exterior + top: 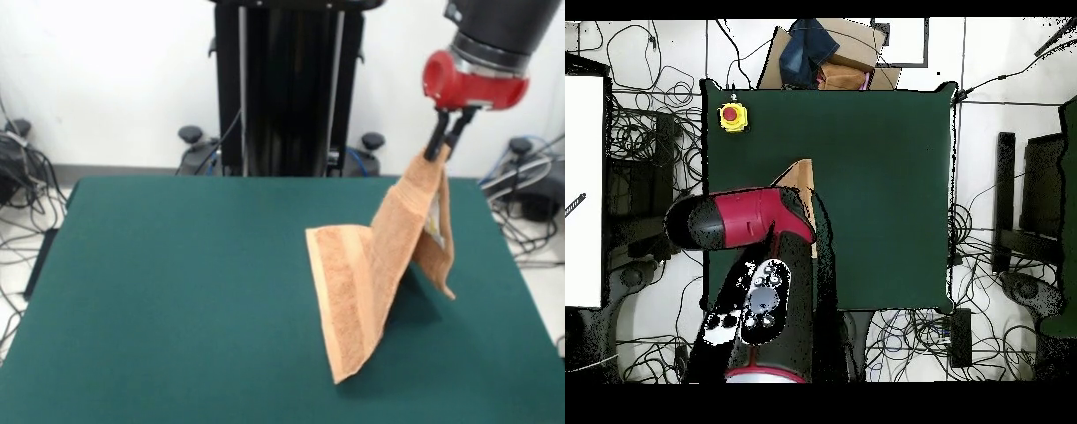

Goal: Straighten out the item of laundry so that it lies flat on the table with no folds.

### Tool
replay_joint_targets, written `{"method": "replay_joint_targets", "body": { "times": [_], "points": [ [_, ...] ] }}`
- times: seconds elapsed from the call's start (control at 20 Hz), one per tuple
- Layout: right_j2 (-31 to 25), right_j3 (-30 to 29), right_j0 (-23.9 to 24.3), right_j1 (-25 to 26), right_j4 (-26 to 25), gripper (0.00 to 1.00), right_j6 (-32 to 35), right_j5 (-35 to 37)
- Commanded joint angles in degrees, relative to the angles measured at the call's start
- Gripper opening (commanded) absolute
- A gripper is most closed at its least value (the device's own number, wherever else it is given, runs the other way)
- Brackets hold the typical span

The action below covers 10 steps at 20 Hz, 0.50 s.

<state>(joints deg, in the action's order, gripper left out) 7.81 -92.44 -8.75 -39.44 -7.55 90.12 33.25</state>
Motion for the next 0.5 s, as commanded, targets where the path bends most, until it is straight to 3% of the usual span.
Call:
{"method": "replay_joint_targets", "body": {
  "times": [0.05,0.5],
  "points": [
    [0.7,-7.9,4.3,-7.6,-2.7,0.00,0.0,6.9],
    [-1.9,-11.0,10.0,-10.8,-7.5,0.00,-4.7,4.8]
  ]
}}
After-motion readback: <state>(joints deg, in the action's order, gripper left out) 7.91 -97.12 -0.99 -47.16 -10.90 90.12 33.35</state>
